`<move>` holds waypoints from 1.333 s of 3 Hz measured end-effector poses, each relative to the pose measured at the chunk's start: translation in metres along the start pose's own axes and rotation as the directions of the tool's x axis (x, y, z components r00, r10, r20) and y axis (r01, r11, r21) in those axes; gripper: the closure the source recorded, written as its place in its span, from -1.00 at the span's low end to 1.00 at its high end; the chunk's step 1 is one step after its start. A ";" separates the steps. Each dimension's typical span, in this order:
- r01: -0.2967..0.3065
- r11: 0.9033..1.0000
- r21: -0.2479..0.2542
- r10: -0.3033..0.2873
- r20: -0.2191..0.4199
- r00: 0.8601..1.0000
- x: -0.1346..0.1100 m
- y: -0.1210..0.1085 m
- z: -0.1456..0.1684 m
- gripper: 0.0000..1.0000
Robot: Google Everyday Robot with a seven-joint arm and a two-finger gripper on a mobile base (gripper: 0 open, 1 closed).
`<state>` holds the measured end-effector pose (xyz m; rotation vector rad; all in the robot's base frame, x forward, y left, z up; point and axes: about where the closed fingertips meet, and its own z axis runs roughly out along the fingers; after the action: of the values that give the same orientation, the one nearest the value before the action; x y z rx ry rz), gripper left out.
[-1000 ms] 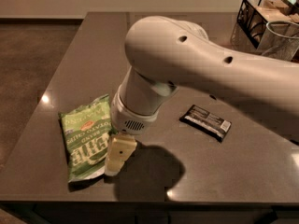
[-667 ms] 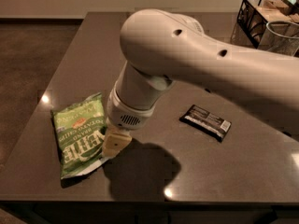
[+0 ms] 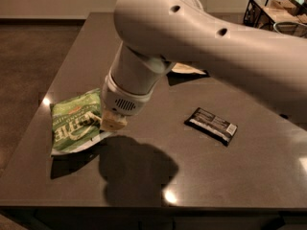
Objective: Move green jalapeno chip bag near brown chip bag
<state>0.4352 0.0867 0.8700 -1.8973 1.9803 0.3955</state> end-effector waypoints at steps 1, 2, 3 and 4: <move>-0.002 0.998 0.068 0.001 0.009 1.000 -0.016 -0.028 -0.022 1.00; -0.020 0.987 0.162 0.018 0.014 1.000 -0.027 -0.069 -0.053 1.00; -0.053 0.961 0.271 0.053 0.009 0.999 -0.026 -0.117 -0.094 1.00; -0.087 0.931 0.353 0.096 -0.007 0.995 -0.008 -0.157 -0.131 1.00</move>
Offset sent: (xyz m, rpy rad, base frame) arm 0.1239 -0.0147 0.1131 0.0177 -0.2442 -0.1733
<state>0.5833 0.0270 0.9981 -1.5957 2.0012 0.0337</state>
